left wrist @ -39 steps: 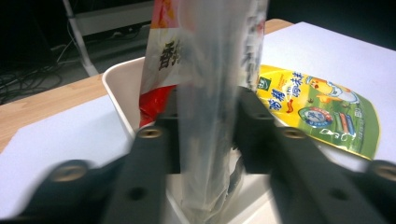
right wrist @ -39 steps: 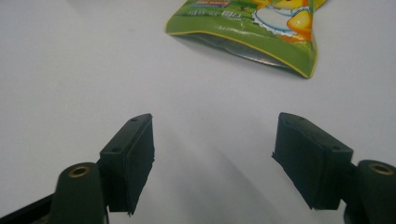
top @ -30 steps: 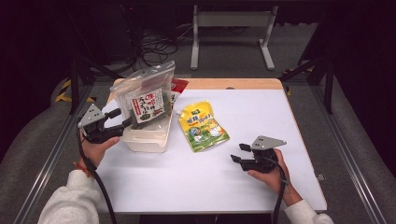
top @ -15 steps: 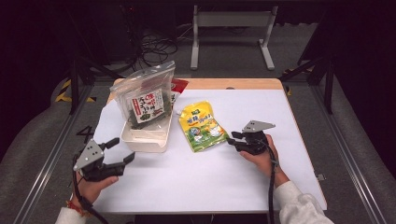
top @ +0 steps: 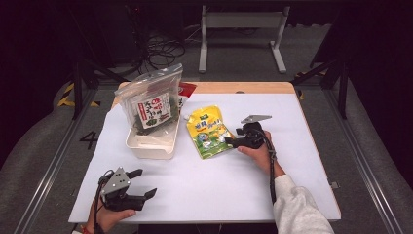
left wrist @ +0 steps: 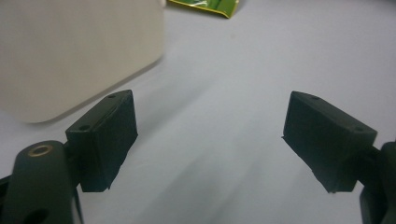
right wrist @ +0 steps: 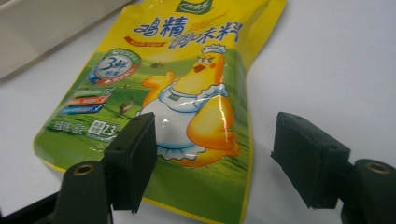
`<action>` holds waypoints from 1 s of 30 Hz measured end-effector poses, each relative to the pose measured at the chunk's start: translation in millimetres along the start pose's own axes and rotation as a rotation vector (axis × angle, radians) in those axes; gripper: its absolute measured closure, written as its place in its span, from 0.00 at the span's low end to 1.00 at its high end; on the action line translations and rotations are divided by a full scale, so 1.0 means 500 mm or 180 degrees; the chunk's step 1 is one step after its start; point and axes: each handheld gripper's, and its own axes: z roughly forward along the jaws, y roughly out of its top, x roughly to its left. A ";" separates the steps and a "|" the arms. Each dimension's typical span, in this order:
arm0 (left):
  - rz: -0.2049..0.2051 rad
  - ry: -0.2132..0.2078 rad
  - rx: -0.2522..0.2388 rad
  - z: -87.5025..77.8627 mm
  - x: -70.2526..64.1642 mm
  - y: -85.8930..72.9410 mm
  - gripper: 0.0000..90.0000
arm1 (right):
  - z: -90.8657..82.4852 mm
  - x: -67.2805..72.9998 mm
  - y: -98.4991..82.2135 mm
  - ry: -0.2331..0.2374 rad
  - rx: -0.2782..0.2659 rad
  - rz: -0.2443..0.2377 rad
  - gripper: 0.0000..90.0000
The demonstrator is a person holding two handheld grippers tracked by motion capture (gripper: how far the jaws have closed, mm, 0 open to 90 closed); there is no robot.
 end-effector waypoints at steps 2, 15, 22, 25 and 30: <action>0.0042 -0.0043 0.0045 0.007 -0.005 0.003 0.20 | 0.010 0.002 0.001 0.0148 0.0093 0.0038 0.31; 0.0142 -0.0272 0.0176 0.036 -0.012 0.012 0.21 | 0.014 0.012 0.006 0.0323 0.0255 -0.0081 0.55; 0.0140 -0.0278 0.0203 0.040 -0.012 0.012 0.22 | 0.030 0.015 0.018 0.0346 0.0233 -0.0052 0.40; 0.0130 -0.0299 0.0179 0.039 -0.013 0.012 0.22 | 0.042 0.015 0.023 0.0375 0.0170 0.0057 0.37; 0.0038 -0.0305 0.0164 0.037 -0.009 0.011 0.22 | 0.045 0.015 0.025 0.0447 0.0182 0.0145 0.54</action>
